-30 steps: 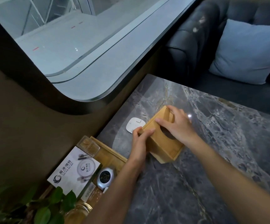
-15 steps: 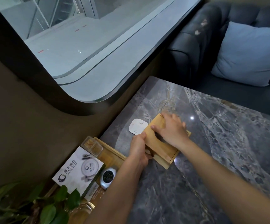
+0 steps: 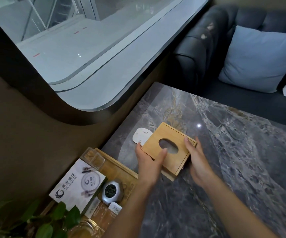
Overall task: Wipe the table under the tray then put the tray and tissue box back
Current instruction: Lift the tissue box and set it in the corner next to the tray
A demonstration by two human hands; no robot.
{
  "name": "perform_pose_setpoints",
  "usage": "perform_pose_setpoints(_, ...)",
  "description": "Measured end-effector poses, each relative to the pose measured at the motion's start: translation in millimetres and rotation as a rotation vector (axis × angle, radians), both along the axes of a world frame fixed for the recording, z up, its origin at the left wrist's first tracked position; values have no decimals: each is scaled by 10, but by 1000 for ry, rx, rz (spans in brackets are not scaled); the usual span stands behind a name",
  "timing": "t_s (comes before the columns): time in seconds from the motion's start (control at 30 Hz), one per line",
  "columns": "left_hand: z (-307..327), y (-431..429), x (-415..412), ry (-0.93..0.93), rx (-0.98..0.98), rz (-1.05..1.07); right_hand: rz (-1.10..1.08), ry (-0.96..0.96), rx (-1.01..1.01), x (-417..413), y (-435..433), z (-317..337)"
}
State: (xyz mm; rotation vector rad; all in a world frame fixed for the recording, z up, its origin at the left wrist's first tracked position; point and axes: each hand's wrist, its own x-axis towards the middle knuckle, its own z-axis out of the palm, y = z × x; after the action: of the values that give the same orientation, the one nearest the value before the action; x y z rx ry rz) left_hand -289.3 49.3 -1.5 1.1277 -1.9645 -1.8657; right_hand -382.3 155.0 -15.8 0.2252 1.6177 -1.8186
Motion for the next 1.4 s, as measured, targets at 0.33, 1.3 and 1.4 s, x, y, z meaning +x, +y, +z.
perform_pose_setpoints(0.33, 80, -248, 64, 0, -122, 89, 48, 193, 127, -9, -353, -20)
perform_pose_setpoints(1.3, -53, -685, 378, -512, -954, -95, 619, 440, 166, 210, -1089, 48)
perform_pose_setpoints(1.4, -65, -727, 378, -537, -948, -106, 630, 448, 219, 233, -1176, 49)
